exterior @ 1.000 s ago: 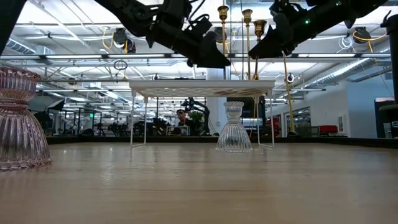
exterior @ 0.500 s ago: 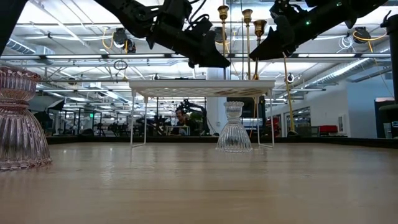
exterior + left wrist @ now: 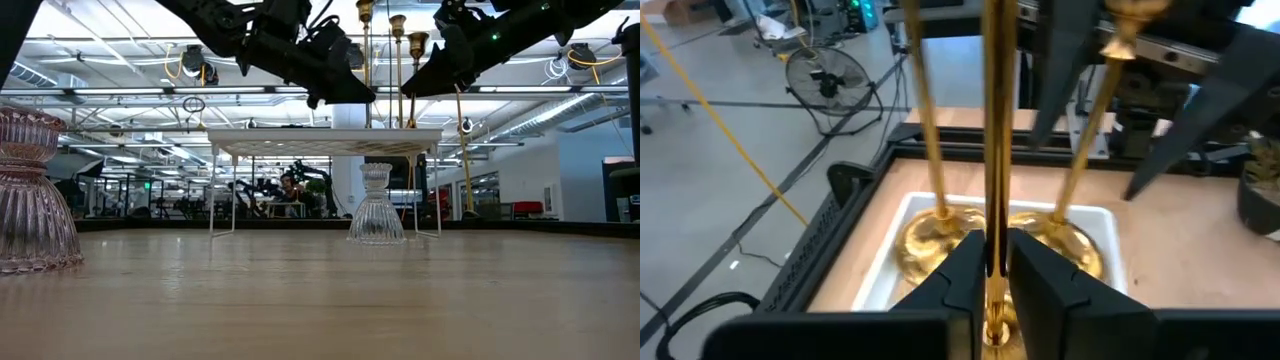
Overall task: Pick & Place candle stick holders
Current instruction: Put the gold candle holder on the shelf, then put the purple glass candle holder on the shelf
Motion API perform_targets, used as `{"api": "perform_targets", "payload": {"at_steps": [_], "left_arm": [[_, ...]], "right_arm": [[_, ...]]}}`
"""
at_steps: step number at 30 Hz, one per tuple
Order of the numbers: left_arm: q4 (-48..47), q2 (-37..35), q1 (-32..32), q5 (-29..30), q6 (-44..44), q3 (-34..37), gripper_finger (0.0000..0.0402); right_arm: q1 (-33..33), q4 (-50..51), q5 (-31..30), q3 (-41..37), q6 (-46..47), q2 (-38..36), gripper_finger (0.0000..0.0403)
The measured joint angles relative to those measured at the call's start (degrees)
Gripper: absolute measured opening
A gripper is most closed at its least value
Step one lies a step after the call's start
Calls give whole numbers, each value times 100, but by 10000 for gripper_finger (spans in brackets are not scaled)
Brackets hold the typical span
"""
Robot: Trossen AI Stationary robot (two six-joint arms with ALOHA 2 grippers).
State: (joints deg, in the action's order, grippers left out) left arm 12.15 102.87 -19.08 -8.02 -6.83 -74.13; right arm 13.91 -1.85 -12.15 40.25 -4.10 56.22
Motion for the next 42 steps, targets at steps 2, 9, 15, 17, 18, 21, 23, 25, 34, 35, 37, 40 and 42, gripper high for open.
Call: {"api": "perform_targets", "payload": {"at_steps": [2, 9, 15, 17, 18, 21, 23, 25, 34, 35, 37, 40, 42], "left_arm": [[-3, 0, 28, -16, 3, 0, 38], [34, 0, 21, 34, 104, 0, 21], [60, 0, -34, 60, 118, 0, 60], [59, 0, -29, 58, 119, 0, 55], [58, 0, -29, 62, 118, 0, 51], [47, 0, -29, 60, 133, 0, 37], [36, 0, -29, 56, 153, 0, 33], [34, 0, -29, 59, 190, 0, 33], [-3, 0, -34, 60, 208, 0, 95], [-10, 0, -34, 60, 209, 0, 104], [-24, 0, -34, 60, 210, 0, 122], [-79, 0, -34, 60, 212, 0, 149], [-147, -2, -34, 63, 194, 0, 166]], "right_arm": [[0, -1, 0, 0, 0, 0, 198], [0, 0, 20, 0, 42, -1, 138], [0, -1, 23, 0, 42, 0, 70], [0, 0, 23, 0, 42, 1, 51], [0, -1, 23, 0, 42, -1, 43], [0, 2, 27, 0, 46, 1, 25], [-2, 16, 27, 0, 46, -2, 20], [-2, 36, 27, 4, 46, -3, 21], [-2, 151, 27, 7, 44, -2, 82], [-2, 200, 27, 7, 44, -2, 90], [-2, 281, 25, 7, 44, 1, 107], [-2, 441, 14, 7, 44, -2, 135], [-2, 488, 5, 7, 44, 0, 155]]}}
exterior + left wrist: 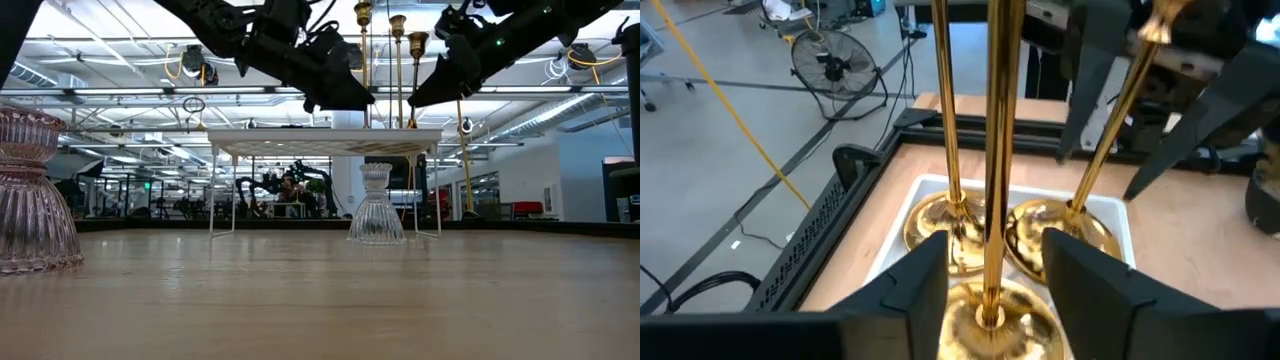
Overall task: Pick & Place candle stick holders
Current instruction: Put the purple glass candle holder on the shelf
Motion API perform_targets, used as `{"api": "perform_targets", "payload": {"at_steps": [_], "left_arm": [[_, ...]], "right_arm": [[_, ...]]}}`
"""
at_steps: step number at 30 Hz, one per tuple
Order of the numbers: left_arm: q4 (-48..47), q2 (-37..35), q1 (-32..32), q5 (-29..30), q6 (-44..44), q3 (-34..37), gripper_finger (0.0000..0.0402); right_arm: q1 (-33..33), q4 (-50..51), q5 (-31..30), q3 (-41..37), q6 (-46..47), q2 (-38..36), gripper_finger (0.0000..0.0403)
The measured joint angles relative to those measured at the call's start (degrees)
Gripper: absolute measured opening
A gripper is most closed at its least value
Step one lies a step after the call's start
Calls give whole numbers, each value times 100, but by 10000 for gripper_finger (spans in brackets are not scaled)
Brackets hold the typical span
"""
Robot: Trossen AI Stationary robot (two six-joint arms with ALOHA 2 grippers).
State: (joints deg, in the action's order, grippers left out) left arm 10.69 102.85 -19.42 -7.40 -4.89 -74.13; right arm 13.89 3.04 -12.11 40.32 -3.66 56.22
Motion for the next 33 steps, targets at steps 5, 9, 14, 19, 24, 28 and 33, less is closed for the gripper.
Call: {"api": "perform_targets", "payload": {"at_steps": [5, 9, 14, 19, 24, 28, 33], "left_arm": [[-587, -279, -7, 42, -99, 4, 204], [-1192, -713, -7, 74, -317, 4, 221], [-2107, -1484, 17, 323, -526, 4, 225], [-3105, -2402, 25, 401, -518, 4, 225], [-4621, -3165, 185, 131, -602, -2, 225], [-5681, -3411, 558, 92, -512, 0, 225], [-6584, -3458, 1216, 79, -213, 3, 225]], "right_arm": [[0, 96, -421, 0, 2, -51, 198], [-4, 467, -453, -4, 188, -137, 221], [-117, 741, -436, -6, 319, -258, 235], [-233, 927, -436, -4, 512, -456, 234], [-486, 1506, -430, -7, 1034, -594, 232], [-808, 1870, -428, -7, 1523, -591, 237], [-1282, 1705, -424, -154, 1902, -572, 239]]}}
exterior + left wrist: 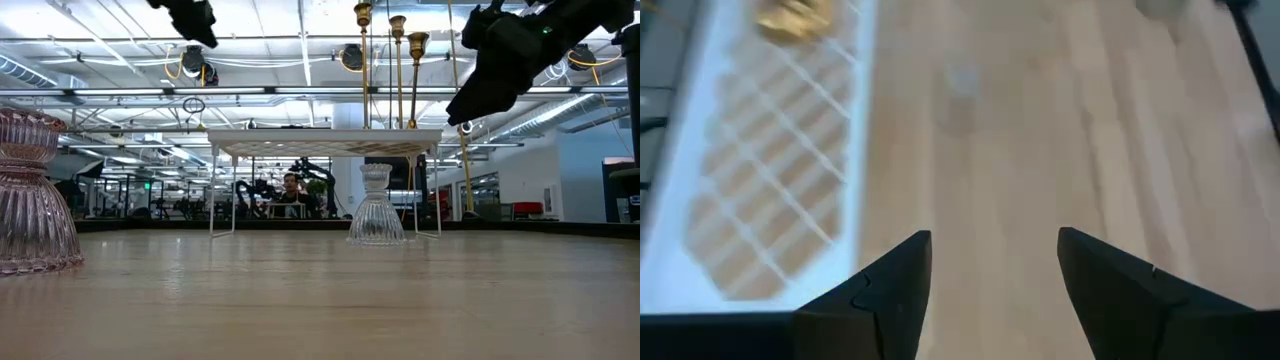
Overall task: Pick & Place candle stick holders
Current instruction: Put the purple glass candle holder on the shelf
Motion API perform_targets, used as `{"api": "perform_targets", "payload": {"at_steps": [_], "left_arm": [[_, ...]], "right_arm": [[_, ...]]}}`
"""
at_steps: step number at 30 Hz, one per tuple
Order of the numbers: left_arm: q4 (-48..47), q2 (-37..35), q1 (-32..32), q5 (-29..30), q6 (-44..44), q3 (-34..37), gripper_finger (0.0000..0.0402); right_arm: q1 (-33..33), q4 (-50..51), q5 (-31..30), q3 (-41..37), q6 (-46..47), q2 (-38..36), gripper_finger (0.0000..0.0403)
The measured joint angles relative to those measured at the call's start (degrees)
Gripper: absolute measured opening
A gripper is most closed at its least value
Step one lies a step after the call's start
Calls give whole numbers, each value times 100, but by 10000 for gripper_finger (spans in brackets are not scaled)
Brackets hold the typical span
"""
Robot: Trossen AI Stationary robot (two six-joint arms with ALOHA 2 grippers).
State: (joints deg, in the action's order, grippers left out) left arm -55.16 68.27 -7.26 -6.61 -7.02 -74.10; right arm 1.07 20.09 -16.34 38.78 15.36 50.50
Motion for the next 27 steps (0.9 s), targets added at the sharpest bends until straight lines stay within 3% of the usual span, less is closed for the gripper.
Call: {"api": "perform_targets", "payload": {"at_steps": [6, 13, 18, 27], "left_arm": [[293, -410, 952, 330, 375, 730, 225], [2043, -1450, 2352, 830, 1840, 2644, 225], [3623, -1907, 3177, 1700, 2675, 4006, 225], [4790, -1799, 4095, 2018, 2318, 5077, 225]], "right_arm": [[-473, -552, 1, -395, 395, 0, 240], [-786, -1189, -3, -730, 511, 0, 238], [-905, -2142, -1, -1017, 400, -1, 241], [-921, -3631, -2, -1663, 301, 0, 242]]}}
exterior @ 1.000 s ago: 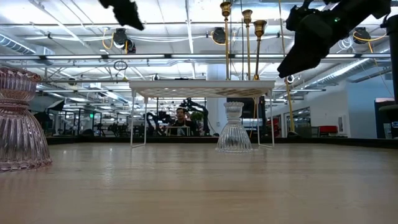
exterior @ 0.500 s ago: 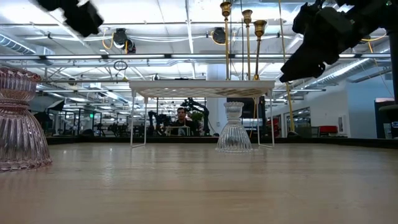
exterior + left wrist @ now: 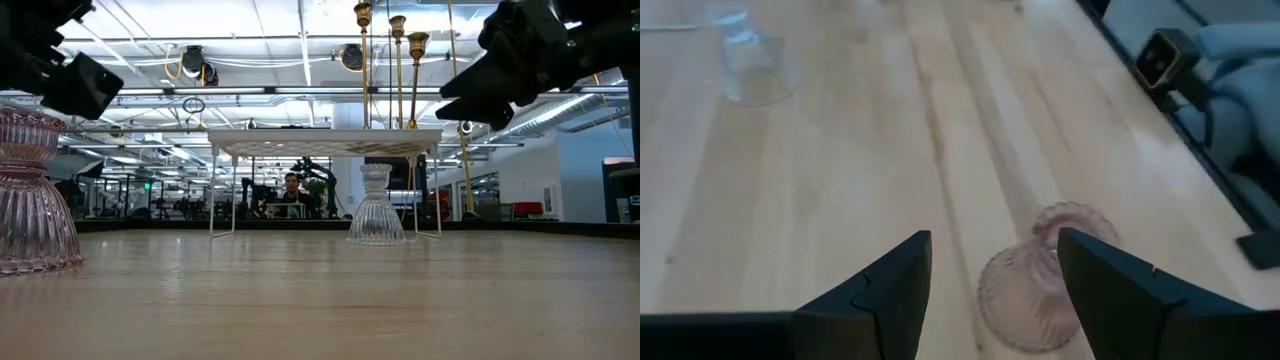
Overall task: Pick & Place candle stick holders
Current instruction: Put the purple glass candle holder on the shelf
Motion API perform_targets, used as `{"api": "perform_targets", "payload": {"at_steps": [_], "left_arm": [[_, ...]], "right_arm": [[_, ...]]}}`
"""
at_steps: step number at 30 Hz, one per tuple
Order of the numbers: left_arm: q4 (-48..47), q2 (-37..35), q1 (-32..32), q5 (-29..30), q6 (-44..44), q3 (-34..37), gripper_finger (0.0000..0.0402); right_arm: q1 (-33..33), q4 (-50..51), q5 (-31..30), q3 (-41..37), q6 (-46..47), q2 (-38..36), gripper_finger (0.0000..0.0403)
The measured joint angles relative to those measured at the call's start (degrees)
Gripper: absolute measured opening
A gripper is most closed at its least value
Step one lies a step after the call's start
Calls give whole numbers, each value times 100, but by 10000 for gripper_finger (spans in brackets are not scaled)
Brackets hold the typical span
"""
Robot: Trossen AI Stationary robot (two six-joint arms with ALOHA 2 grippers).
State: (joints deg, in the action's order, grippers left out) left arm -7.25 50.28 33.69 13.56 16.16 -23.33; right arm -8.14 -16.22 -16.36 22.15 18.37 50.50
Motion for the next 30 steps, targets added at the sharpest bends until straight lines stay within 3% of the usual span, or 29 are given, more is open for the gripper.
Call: {"api": "perform_targets", "payload": {"at_steps": [13, 21, 30], "left_arm": [[1745, 72, 757, 89, -493, 806, 225], [3429, 457, 997, 365, -1000, 1440, 225], [4145, 1445, 988, 804, -988, 1466, 225]], "right_arm": [[0, -2088, 0, -904, -48, -2, 242], [0, -2263, -2, -983, -258, -2, 239], [0, -2280, -2, -983, -258, 0, 238]]}}
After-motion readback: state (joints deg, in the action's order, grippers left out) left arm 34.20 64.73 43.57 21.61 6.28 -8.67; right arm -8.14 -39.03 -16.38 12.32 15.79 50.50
